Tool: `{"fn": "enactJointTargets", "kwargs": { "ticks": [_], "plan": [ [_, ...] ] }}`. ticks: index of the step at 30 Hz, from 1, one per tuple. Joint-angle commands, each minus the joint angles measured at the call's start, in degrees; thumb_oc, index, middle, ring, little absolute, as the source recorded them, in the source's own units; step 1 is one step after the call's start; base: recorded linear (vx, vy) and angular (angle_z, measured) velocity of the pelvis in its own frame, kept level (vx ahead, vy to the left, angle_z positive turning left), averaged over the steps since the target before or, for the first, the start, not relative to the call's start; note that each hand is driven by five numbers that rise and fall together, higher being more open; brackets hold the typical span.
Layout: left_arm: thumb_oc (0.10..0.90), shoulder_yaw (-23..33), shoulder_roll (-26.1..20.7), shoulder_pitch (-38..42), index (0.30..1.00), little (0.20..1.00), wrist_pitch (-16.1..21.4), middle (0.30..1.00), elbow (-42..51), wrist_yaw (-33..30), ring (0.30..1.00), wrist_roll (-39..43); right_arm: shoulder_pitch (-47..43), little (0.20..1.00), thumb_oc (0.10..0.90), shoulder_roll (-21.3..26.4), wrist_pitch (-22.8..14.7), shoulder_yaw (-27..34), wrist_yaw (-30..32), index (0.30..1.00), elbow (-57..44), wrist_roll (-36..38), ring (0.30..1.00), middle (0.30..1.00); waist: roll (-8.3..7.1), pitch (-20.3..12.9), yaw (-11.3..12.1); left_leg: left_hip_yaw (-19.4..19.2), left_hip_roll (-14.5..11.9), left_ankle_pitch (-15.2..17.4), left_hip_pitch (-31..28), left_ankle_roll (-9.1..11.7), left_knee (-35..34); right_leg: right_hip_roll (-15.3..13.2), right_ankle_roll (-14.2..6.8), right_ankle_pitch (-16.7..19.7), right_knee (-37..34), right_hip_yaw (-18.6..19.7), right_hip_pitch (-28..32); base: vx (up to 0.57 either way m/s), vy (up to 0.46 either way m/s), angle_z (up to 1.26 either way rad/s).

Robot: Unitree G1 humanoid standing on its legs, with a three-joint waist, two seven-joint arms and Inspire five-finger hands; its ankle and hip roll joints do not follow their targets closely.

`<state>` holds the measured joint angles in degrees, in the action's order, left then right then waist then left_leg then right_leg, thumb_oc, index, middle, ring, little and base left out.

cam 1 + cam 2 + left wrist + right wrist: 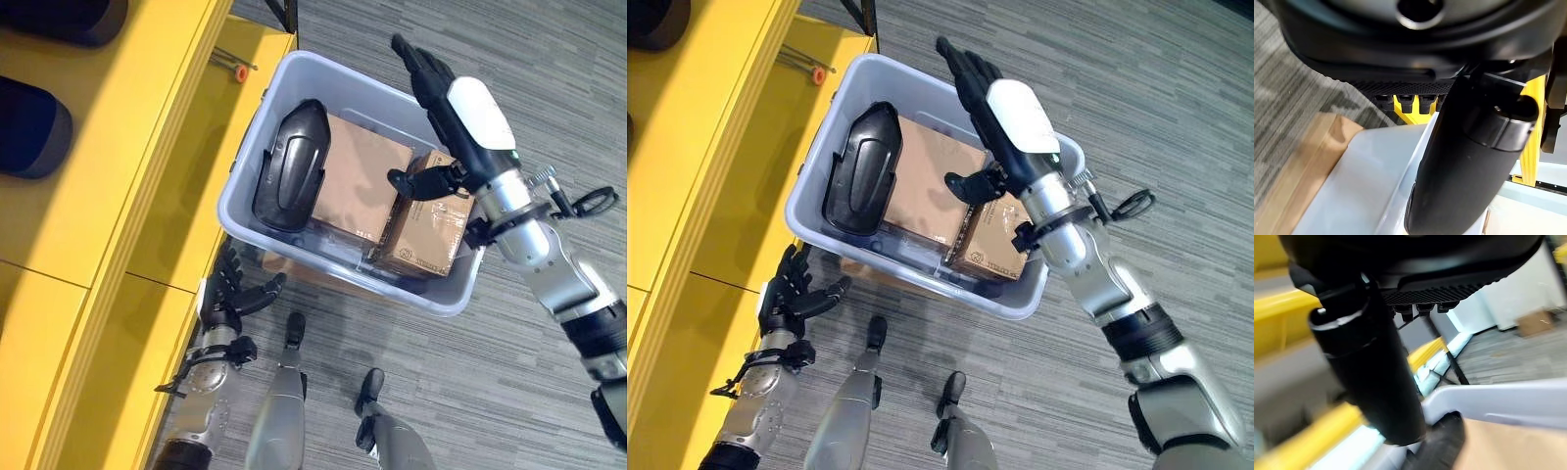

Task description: Move parts from the plastic box to the shelf.

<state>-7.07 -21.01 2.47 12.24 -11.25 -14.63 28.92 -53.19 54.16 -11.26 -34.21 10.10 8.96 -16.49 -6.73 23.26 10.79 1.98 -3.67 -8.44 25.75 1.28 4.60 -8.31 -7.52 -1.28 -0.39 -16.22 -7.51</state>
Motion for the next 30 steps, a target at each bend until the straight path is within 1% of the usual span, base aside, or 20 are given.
{"fn": "enactJointTargets", "kwargs": {
  "ticks": [1,2,3,4,6,7,8,9,10,11,12,13,14,15,16,17,23,24,30],
  "plan": [
    [0.900,1.2,-4.7,0.8,1.000,1.000,5.6,1.000,7.3,0.8,1.000,-0.6,-8.9,1.000,0.900,3.0,-1.7,-1.5,1.2,1.000,-0.4,-4.5,1.000,1.000,-3.03,-2.7,2.9,-1.0,-4.3,1.2,1.1,4.0,0.7,-5.6,-3.9,4.0,1.9,-2.9,7.0,0.07,-0.081,0.20],
    [0.900,1.3,-5.2,0.8,1.000,1.000,5.7,1.000,7.7,1.1,1.000,-0.5,-12.8,1.000,0.900,5.5,-1.7,-6.3,-0.3,1.000,0.7,-6.7,1.000,1.000,-3.48,-2.4,3.8,-0.8,-4.1,1.0,1.6,4.2,0.6,-5.6,-3.9,3.8,1.9,-3.3,7.0,0.04,-0.050,0.12],
    [0.900,1.5,-5.3,0.8,1.000,1.000,5.8,1.000,7.9,1.1,1.000,-0.5,-14.6,1.000,0.900,6.1,-1.4,-7.9,-0.2,1.000,1.0,-6.9,1.000,1.000,-3.45,-2.3,3.9,-0.6,-4.0,0.7,2.0,4.2,0.4,-5.5,-3.8,3.9,1.8,-3.7,6.9,0.04,-0.052,0.18],
    [0.900,1.7,-5.5,0.8,1.000,1.000,5.9,1.000,8.0,0.9,1.000,-0.6,-17.1,1.000,0.900,7.5,-1.2,-10.8,-0.4,1.000,1.6,-8.9,1.000,1.000,-3.51,-2.0,4.2,-0.4,-3.9,0.6,2.3,4.3,0.3,-5.5,-3.8,3.8,1.9,-4.1,6.9,0.03,-0.047,0.25],
    [0.900,2.1,-6.6,0.5,1.000,1.000,6.0,1.000,8.6,0.9,1.000,-0.9,-24.5,1.000,0.900,11.0,-1.0,-20.3,-0.9,1.000,3.9,-15.7,1.000,1.000,-4.08,-1.3,5.3,0.2,-3.5,0.3,3.4,4.6,0.3,-5.2,-3.7,3.5,2.0,-5.0,6.6,0.04,-0.062,0.29],
    [0.900,2.5,-7.0,0.2,1.000,1.000,6.0,1.000,8.7,0.9,1.000,-1.0,-27.8,1.000,0.900,11.9,-0.8,-24.3,-1.1,1.000,5.3,-18.7,1.000,1.000,-4.16,-1.0,5.7,0.4,-3.5,0.2,3.8,4.7,0.3,-5.1,-3.7,3.3,1.9,-5.4,6.5,0.05,-0.072,0.24],
    [0.900,2.7,-7.7,-0.3,1.000,1.000,6.0,1.000,8.9,0.8,1.000,-1.1,-31.0,1.000,0.900,12.9,-0.4,-28.1,-1.2,1.000,6.3,-21.8,1.000,1.000,-4.65,-0.7,6.3,0.7,-3.4,0.4,3.9,4.9,0.2,-5.0,-3.7,3.2,1.9,-5.7,6.5,0.04,-0.058,0.19],
    [0.900,3.2,-8.0,-0.7,1.000,1.000,6.0,1.000,9.3,0.9,1.000,-1.2,-35.1,1.000,0.900,13.3,-0.7,-33.5,-2.1,1.000,7.8,-24.7,1.000,1.000,-4.70,-0.2,6.7,0.9,-3.4,0.1,4.6,4.9,0.0,-4.9,-3.8,3.3,1.7,-6.0,6.1,0.03,-0.047,0.14],
    [0.900,3.3,-7.7,-0.7,1.000,1.000,6.0,1.000,9.3,0.8,1.000,-1.2,-35.6,1.000,0.900,13.2,-0.7,-34.1,-2.0,1.000,8.0,-24.6,1.000,1.000,-4.51,-0.2,6.6,0.9,-3.5,0.3,4.5,5.0,0.0,-4.8,-3.8,3.1,1.8,-6.0,6.2,0.04,-0.053,0.10],
    [0.900,3.6,-8.1,-0.9,1.000,1.000,5.9,1.000,9.4,0.9,1.000,-1.4,-38.7,1.000,0.900,13.5,-1.0,-38.0,-3.7,1.000,8.3,-26.5,1.000,1.000,-4.81,0.5,7.3,1.2,-3.1,0.1,5.2,5.2,-0.3,-4.7,-3.8,3.1,1.5,-6.5,6.1,0.03,-0.037,0.15],
    [0.900,3.6,-7.8,-0.9,1.000,1.000,5.9,1.000,9.4,0.9,1.000,-1.4,-39.4,1.000,0.900,13.5,-1.0,-38.7,-3.7,1.000,8.4,-26.4,1.000,1.000,-4.53,0.6,7.1,1.3,-3.1,0.1,5.3,5.2,-0.3,-4.7,-3.8,3.1,1.5,-6.6,6.0,0.05,-0.040,0.23],
    [0.900,3.8,-8.0,-1.0,1.000,1.000,6.0,1.000,9.5,0.8,1.000,-1.4,-40.2,1.000,0.900,13.9,-1.0,-40.2,-4.3,1.000,8.9,-27.2,1.000,1.000,-4.75,0.9,7.5,1.5,-2.8,-0.1,5.6,5.2,-0.4,-4.7,-3.9,3.2,1.4,-6.7,6.0,0.05,-0.032,0.31],
    [0.900,4.0,-7.9,-1.1,1.000,1.000,6.0,1.000,9.6,0.7,1.000,-1.6,-42.5,1.000,0.900,14.6,-1.2,-43.4,-4.6,1.000,10.1,-28.0,1.000,1.000,-4.64,1.5,8.0,1.9,-2.3,-0.2,6.5,5.2,-0.6,-4.6,-3.9,3.2,1.4,-7.2,5.7,0.07,-0.036,0.22],
    [0.900,4.0,-7.7,-1.0,1.000,1.000,5.9,1.000,9.7,0.8,1.000,-1.7,-43.0,1.000,0.900,14.5,-1.0,-44.1,-4.9,1.000,10.9,-28.0,1.000,1.000,-4.39,1.6,8.0,2.1,-2.1,-0.2,6.9,5.2,-0.6,-4.6,-3.9,3.1,1.3,-7.5,5.6,0.08,-0.043,0.21],
    [0.900,4.0,-7.8,-1.0,1.000,1.000,6.0,1.000,9.7,0.7,1.000,-1.8,-44.2,1.000,0.900,15.1,-0.7,-46.0,-5.1,1.000,12.2,-28.8,1.000,1.000,-4.37,2.2,8.5,2.5,-1.4,-0.2,7.9,5.2,-0.4,-4.7,-3.9,3.2,1.4,-8.0,5.4,0.07,-0.030,0.23],
    [0.900,3.8,-7.6,-0.7,1.000,1.000,5.9,1.000,9.9,0.8,1.000,-1.9,-44.2,1.000,0.900,15.5,-0.3,-46.0,-4.9,1.000,13.4,-29.1,1.000,1.000,-3.95,2.7,8.6,2.8,-0.7,0.0,9.1,5.1,0.1,-4.8,-3.9,2.9,1.5,-8.5,5.0,0.07,-0.031,0.26],
    [0.900,3.0,-8.0,0.1,1.000,1.000,6.2,1.000,11.0,0.4,1.000,-1.6,-44.7,1.000,0.900,15.1,1.5,-46.0,-3.2,1.000,17.1,-32.2,1.000,1.000,-3.54,4.8,9.5,3.3,1.4,0.4,12.3,4.8,1.0,-5.4,-4.2,4.2,1.1,-9.6,3.9,0.05,-0.004,0.19],
    [0.900,3.0,-8.1,0.1,1.000,1.000,6.3,1.000,11.0,0.3,1.000,-1.6,-44.8,1.000,0.900,15.0,1.7,-46.0,-2.9,1.000,17.6,-32.7,1.000,1.000,-3.80,4.9,9.5,3.7,1.5,1.7,12.1,5.3,0.8,-5.3,-4.4,3.7,1.0,-9.3,4.2,0.10,-0.047,0.17],
    [0.900,3.1,-9.0,0.3,1.000,1.000,6.7,1.000,10.8,-0.3,1.000,-1.2,-45.9,1.000,0.900,13.8,2.7,-46.0,-1.7,1.000,19.6,-34.9,1.000,1.000,-4.14,5.6,9.9,3.7,2.3,2.2,13.4,5.0,1.2,-5.5,-4.7,4.7,0.5,-9.5,3.7,0.03,-0.003,0.08]
  ]
}}
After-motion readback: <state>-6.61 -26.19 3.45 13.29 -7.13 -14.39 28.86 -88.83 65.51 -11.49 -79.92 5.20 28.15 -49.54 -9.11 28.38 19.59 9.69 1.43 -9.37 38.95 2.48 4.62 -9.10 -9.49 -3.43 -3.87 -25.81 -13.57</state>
